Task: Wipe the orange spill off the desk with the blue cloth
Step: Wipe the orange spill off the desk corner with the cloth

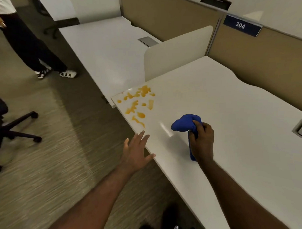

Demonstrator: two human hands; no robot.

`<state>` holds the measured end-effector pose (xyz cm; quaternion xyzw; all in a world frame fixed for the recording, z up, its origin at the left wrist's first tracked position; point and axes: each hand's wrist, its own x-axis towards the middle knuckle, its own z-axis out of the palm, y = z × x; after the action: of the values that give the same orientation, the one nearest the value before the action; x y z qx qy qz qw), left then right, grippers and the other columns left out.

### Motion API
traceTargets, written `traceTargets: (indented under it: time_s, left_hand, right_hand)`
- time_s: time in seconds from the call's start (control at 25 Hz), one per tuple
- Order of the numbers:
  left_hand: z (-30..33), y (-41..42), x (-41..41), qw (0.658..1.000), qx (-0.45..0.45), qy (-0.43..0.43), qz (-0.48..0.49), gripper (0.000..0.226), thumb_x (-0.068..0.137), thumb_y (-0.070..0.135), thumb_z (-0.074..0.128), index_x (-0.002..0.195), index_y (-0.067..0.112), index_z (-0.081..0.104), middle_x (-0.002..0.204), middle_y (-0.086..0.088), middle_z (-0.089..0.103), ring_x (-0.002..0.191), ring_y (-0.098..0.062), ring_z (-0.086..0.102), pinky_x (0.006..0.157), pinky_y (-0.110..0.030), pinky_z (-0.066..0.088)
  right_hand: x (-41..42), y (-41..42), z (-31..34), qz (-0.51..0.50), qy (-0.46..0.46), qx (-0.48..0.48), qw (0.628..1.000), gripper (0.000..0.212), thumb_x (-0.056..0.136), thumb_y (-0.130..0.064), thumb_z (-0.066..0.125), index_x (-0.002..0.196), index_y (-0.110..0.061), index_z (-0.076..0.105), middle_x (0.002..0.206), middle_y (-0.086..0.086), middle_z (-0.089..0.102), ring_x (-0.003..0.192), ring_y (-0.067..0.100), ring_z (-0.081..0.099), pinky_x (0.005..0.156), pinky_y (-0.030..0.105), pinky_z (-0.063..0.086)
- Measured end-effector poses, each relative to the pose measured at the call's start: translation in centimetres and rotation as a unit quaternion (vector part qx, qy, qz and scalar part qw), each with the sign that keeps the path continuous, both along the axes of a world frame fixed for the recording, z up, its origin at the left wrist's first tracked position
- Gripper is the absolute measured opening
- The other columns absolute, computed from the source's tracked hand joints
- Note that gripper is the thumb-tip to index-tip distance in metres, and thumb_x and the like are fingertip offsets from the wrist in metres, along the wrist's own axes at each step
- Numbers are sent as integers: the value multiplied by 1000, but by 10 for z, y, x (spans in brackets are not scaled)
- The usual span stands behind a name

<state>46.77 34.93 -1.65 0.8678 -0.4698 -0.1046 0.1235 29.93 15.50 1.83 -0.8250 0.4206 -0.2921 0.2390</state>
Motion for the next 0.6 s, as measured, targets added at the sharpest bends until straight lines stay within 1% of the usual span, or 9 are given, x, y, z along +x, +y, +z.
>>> traceTargets:
  time_s: [0.12,0.24,0.36,0.44,0.52,0.6]
  left_hand:
    - [-2,2,9,999,10,17,25,96,80,73,54,155,25,18,167,0,9,153,-21,10,120,-56,10]
    - [-2,-1,19,997,23,40,55,107,75,79,54,156,24,13,167,0,1,154,-21,6,121,-55,7]
    - [-3,-4,28,996,26,47,77,111,73,82,54,157,23,10,167,0,0,154,-21,5,121,-55,7]
    - [-7,-4,33,994,31,48,91,112,73,82,54,157,23,9,167,0,-1,154,-21,6,121,-55,8]
    - [-11,-3,34,993,35,49,102,113,73,81,55,157,23,8,167,0,0,154,-21,6,121,-55,8]
    - [-16,-2,34,991,34,60,113,113,72,80,57,157,22,9,167,0,0,154,-21,6,121,-55,9]
  right_hand:
    - [34,4,-6,39,17,8,999,44,89,-18,59,132,-15,53,118,13,54,103,26,53,91,46,46]
    - [66,5,-13,82,32,13,996,45,90,-22,60,134,-18,51,119,11,54,106,25,52,93,46,47]
    - [92,7,-21,124,42,24,991,45,91,-28,57,136,-22,49,122,9,54,110,25,51,97,44,46]
    - [107,11,-27,154,51,18,987,44,92,-32,53,135,-23,49,122,10,56,109,26,52,95,44,45]
    - [116,16,-34,171,95,-13,981,43,90,-34,52,131,-23,51,121,10,58,105,29,54,90,44,44]
    - [121,20,-41,168,155,-25,973,37,87,-39,52,120,-23,58,122,10,57,105,31,55,87,45,42]
